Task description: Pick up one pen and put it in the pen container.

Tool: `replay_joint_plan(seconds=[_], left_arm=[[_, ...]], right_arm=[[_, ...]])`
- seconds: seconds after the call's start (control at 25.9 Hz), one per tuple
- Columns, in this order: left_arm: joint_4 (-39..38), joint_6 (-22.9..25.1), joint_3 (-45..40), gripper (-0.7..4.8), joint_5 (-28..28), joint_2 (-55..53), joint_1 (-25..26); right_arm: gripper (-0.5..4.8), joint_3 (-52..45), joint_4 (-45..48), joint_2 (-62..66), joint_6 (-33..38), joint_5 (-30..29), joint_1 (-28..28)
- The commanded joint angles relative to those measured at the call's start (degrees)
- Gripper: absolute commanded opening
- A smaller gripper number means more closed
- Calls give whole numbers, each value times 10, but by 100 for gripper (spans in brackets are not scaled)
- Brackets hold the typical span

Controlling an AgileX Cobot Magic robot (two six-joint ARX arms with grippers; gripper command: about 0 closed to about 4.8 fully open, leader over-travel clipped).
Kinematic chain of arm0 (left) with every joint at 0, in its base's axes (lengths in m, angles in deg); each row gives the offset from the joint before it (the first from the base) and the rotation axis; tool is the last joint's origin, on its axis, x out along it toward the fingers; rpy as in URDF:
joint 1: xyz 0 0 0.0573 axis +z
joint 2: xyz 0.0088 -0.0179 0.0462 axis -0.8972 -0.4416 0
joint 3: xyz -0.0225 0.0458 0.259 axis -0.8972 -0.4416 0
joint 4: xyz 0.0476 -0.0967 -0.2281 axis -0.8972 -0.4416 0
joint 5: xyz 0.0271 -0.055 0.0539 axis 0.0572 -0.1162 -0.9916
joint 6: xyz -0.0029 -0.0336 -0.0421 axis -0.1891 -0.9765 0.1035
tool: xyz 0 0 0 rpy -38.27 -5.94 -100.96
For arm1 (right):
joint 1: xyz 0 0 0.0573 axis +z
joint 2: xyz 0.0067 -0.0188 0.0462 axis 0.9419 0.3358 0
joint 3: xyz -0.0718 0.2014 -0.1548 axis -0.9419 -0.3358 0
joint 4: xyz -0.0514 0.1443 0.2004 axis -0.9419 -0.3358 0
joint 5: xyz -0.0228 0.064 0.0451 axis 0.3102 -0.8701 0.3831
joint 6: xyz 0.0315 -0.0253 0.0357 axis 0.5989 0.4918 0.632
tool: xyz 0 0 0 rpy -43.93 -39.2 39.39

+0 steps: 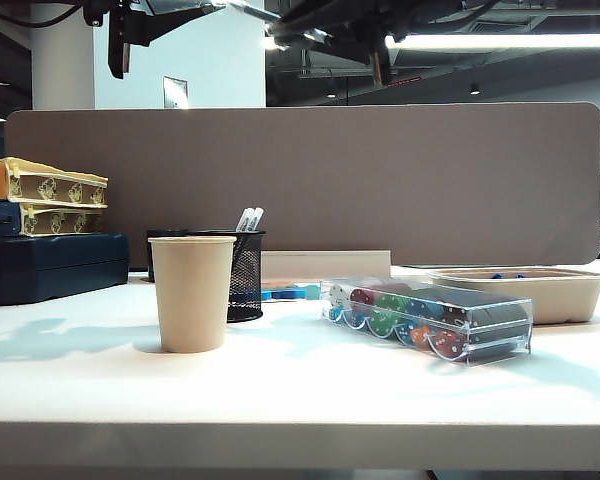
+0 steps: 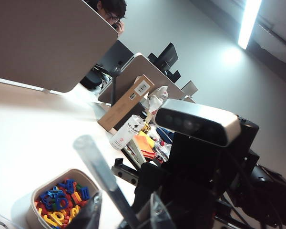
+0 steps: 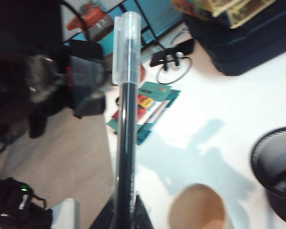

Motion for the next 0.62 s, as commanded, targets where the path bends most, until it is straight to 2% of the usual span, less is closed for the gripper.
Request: replay_joint_plan(seconds=[0.04, 0.35, 0.62], left_arm=[[7, -6, 3, 131, 3, 2, -1], [25, -31, 3, 130, 3, 2, -1], [32, -31, 3, 120, 5, 2, -1]], right_arm=[[20, 4, 24, -5, 8, -14, 14], [20, 3, 24, -5, 8, -24, 37], [20, 4, 31, -5, 13, -24, 37]])
